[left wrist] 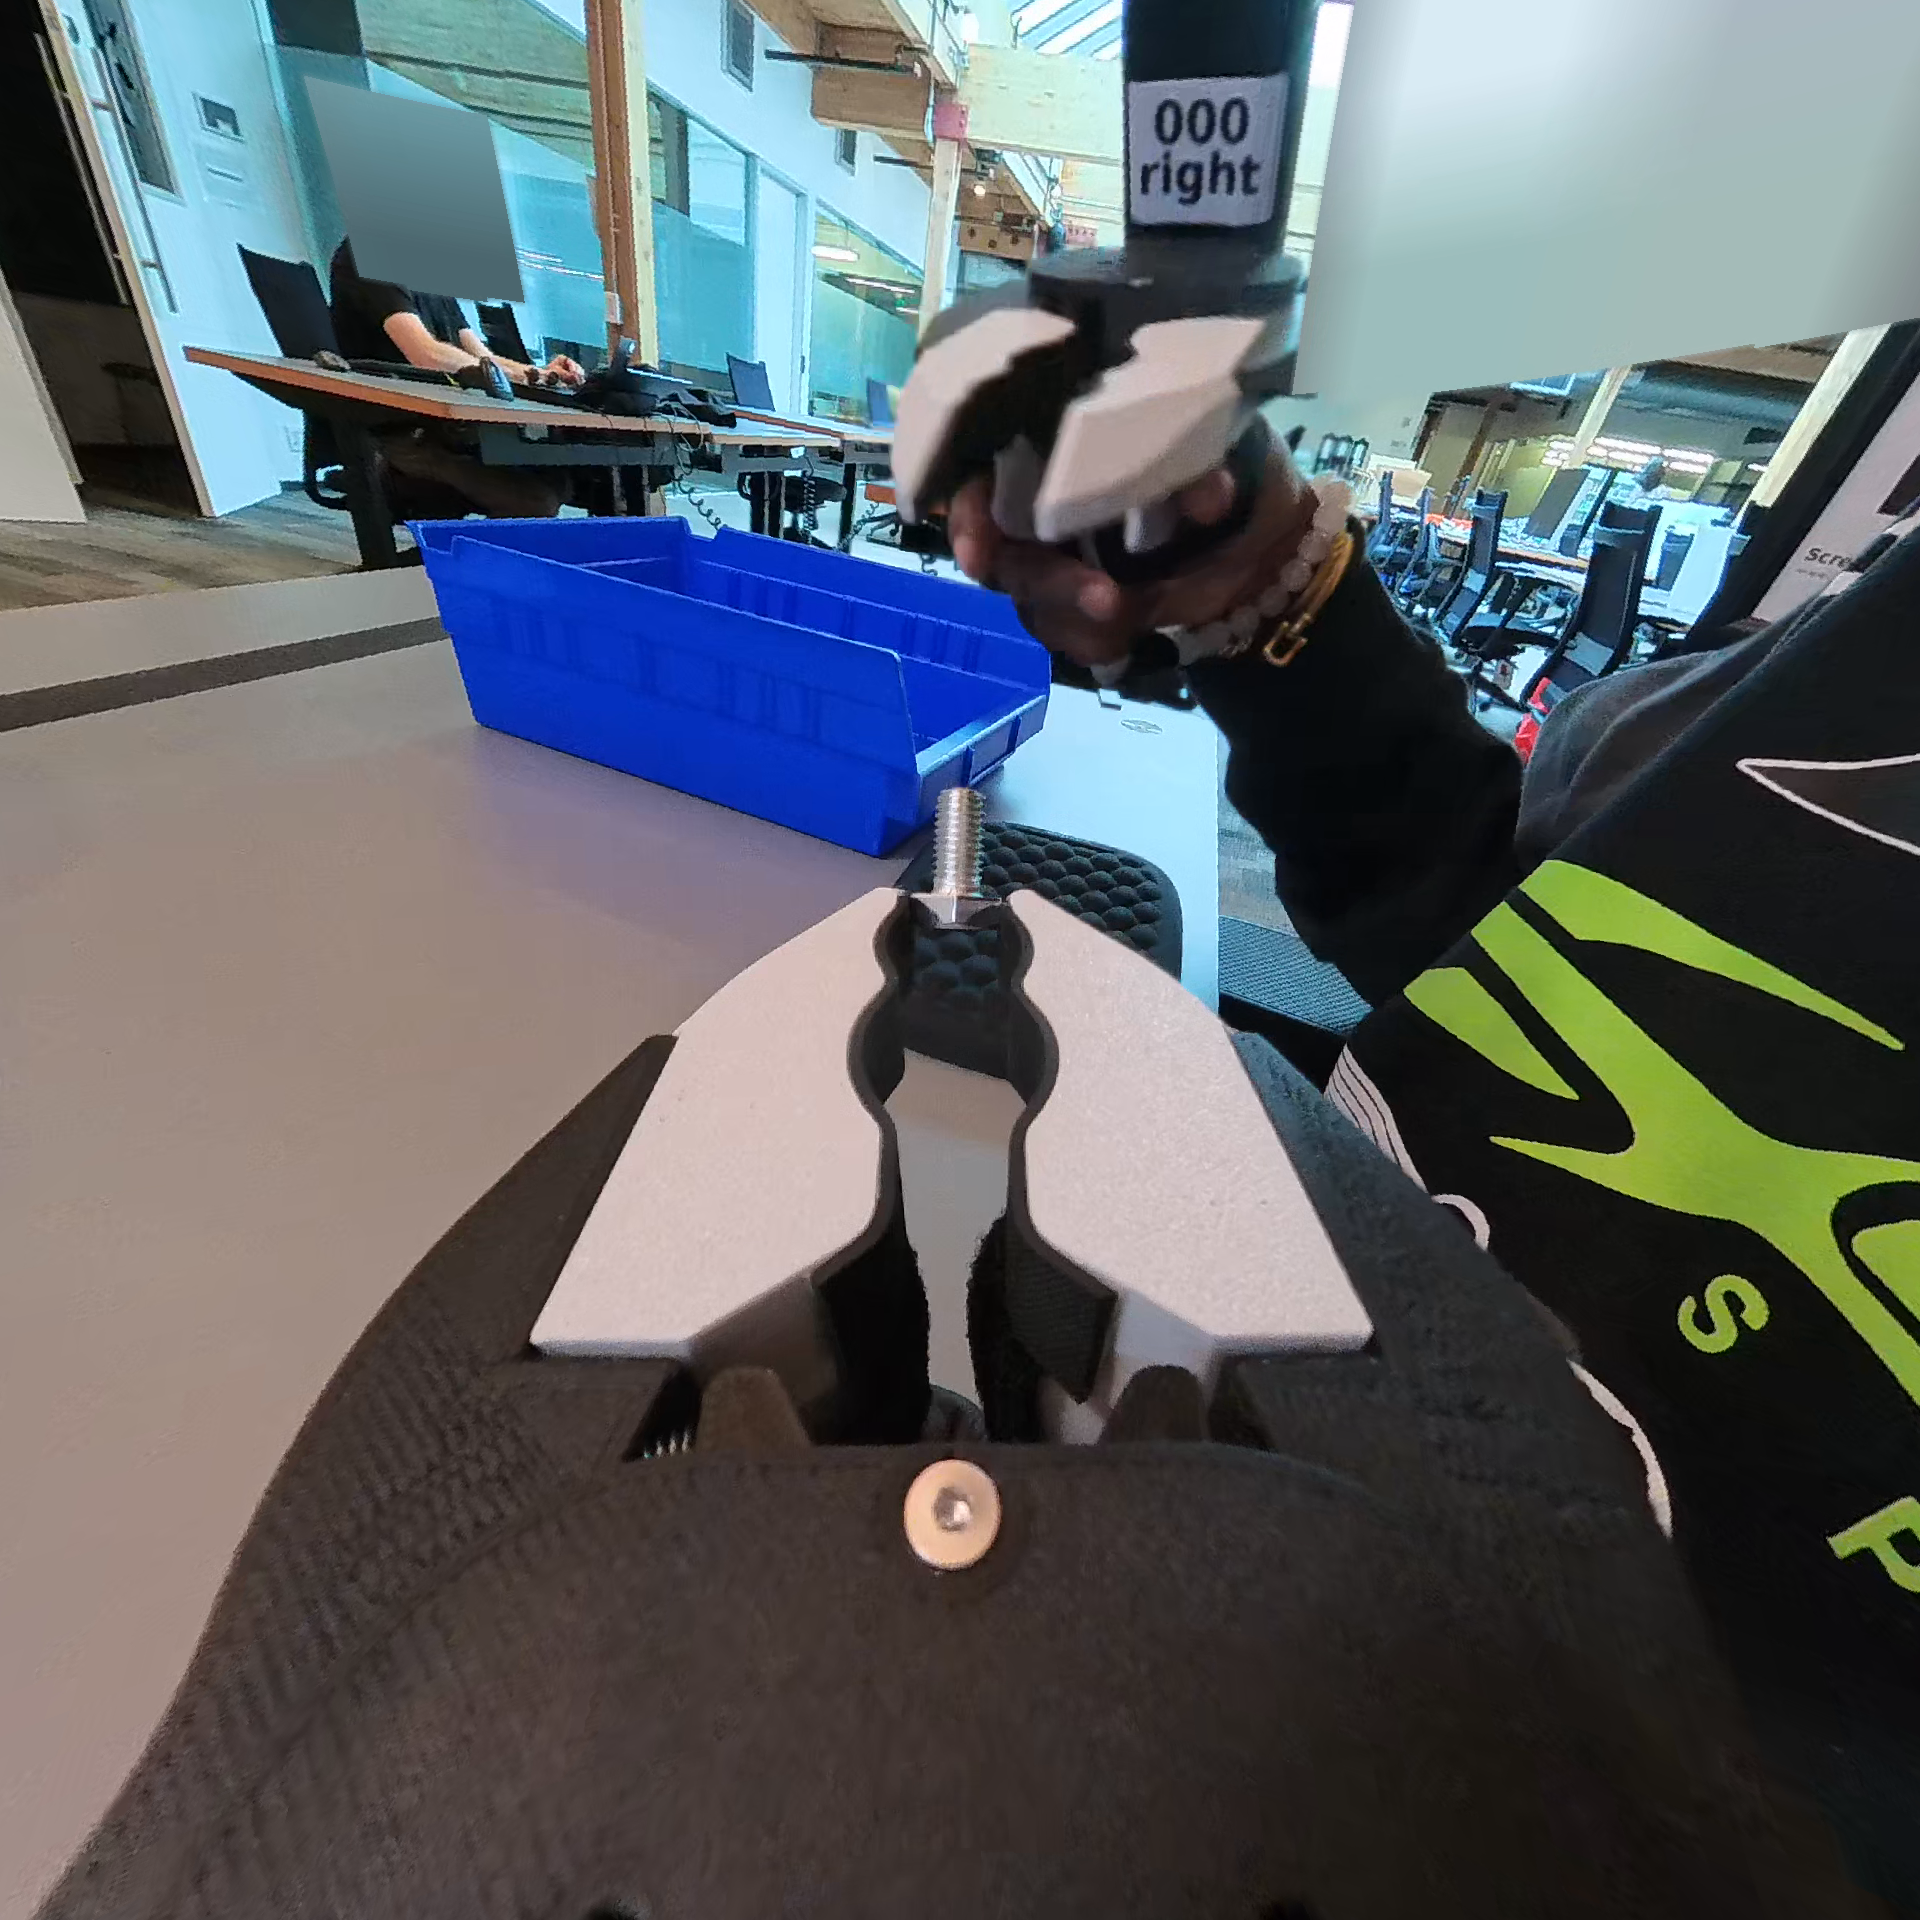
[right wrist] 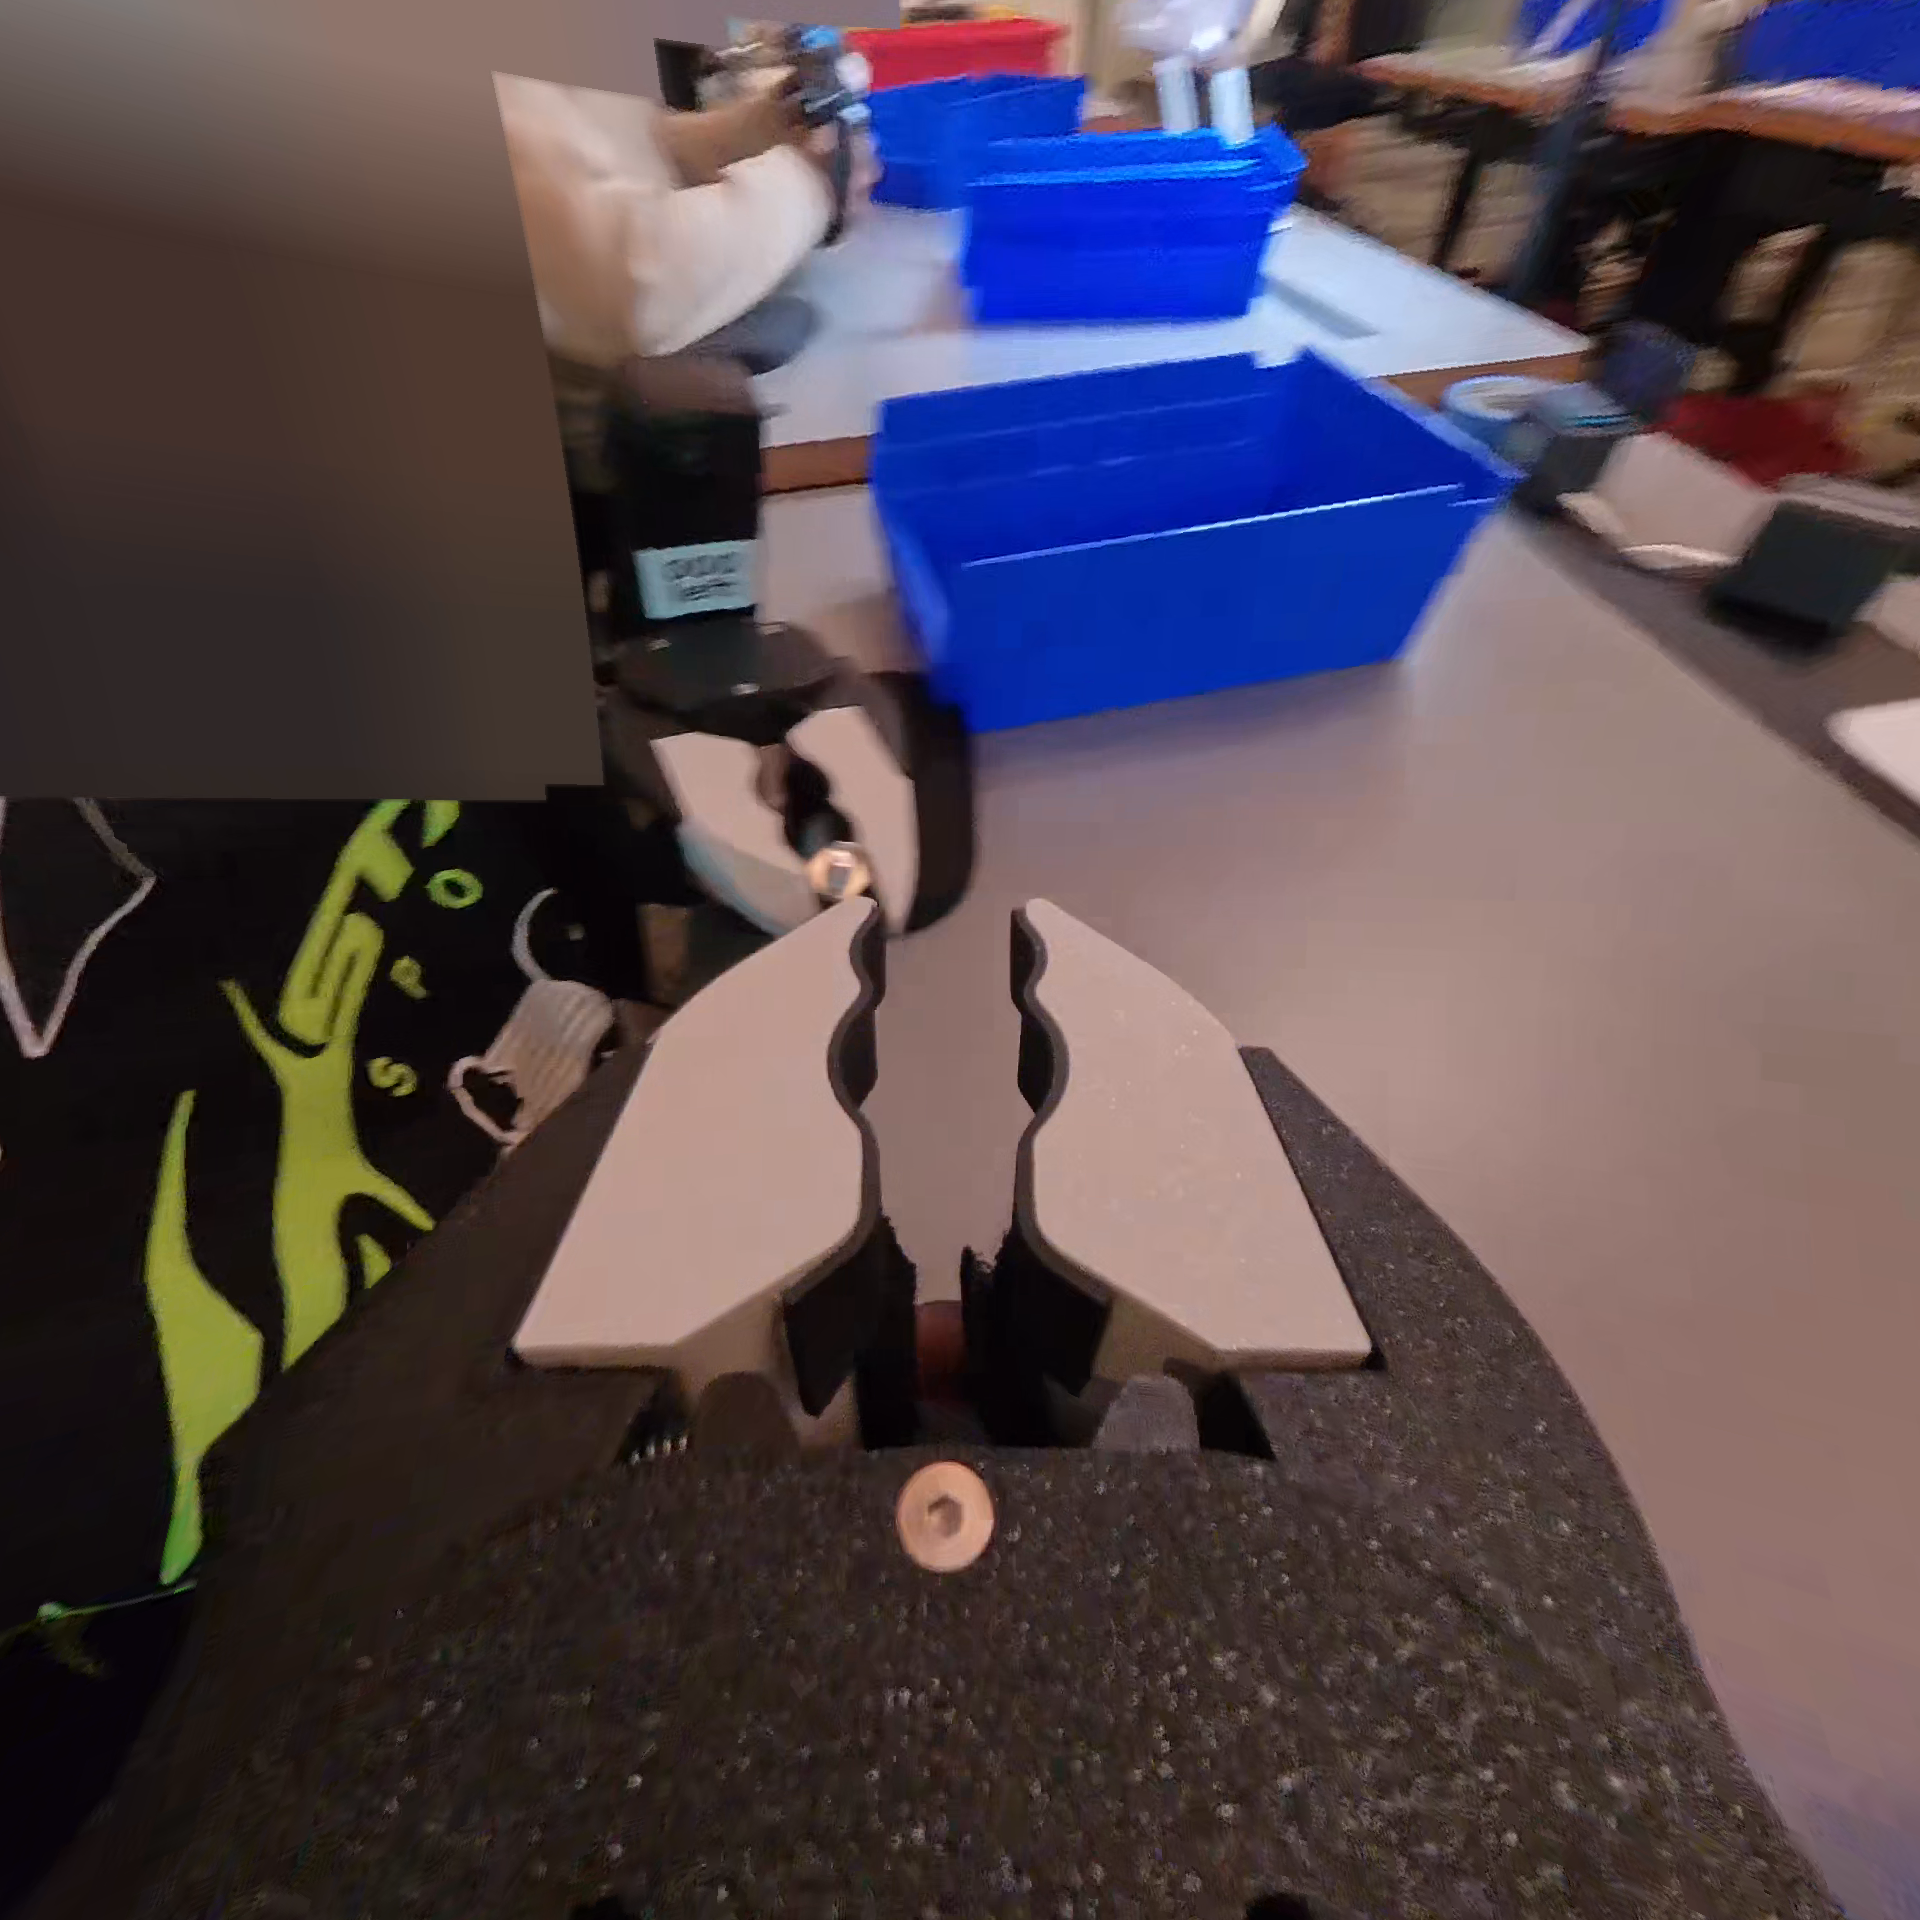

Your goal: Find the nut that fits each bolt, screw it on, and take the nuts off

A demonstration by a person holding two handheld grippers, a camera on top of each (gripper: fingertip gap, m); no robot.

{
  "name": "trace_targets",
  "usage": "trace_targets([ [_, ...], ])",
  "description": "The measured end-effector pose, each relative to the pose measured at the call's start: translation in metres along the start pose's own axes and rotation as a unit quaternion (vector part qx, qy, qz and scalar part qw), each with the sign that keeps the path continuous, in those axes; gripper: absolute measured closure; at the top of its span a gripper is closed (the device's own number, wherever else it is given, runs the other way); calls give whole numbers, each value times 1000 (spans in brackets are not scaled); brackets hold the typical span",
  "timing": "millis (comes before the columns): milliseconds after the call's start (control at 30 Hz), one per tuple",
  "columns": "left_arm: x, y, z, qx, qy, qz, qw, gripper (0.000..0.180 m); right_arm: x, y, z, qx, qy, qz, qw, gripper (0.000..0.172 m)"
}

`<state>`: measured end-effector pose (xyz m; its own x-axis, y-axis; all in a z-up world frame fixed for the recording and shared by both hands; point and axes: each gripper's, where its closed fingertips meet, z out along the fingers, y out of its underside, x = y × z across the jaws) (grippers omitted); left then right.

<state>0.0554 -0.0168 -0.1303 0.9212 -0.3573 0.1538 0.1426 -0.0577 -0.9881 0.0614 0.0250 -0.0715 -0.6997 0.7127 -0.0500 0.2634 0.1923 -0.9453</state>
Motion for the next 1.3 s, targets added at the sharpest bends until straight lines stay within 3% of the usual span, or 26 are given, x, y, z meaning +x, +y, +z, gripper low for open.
trace_targets([
  [267, 2, 1, 1, -4, 1, 7, 1000, 166, -26, 22, 51, -52, -69, 11, 996, 149],
  [600, 2, 1, 2, -5, 4, 7, 1000, 166, -27, 23, 62, -44, -88, 19, 995, 164],
  [667, 0, 1, 2, -2, -3, 5, 1000, 153, -22, 21, 58, -41, -74, 17, 996, 164],
  [733, -2, 0, 1, -1, -10, 0, 1000, 140, -6, 19, 45, -43, -37, 12, 998, 164],
  [833, -5, -2, -2, 1, -20, 3, 1000, 134, 46, 20, 2, -64, 89, 7, 994, 164],
  [933, -7, -5, -5, 5, -27, 6, 1000, 134, 113, 36, -62, -114, 240, 35, 963, 164],
  [1033, -8, -6, -7, 7, -34, 10, 999, 134, 166, 67, -120, -161, 339, 93, 922, 163],
  [1167, -9, -7, -9, 6, -40, 14, 999, 134, 213, 120, -166, -225, 397, 169, 874, 163],
  [1300, -10, -7, -9, 0, -46, 21, 999, 134, 236, 167, -176, -279, 399, 226, 844, 163],
])
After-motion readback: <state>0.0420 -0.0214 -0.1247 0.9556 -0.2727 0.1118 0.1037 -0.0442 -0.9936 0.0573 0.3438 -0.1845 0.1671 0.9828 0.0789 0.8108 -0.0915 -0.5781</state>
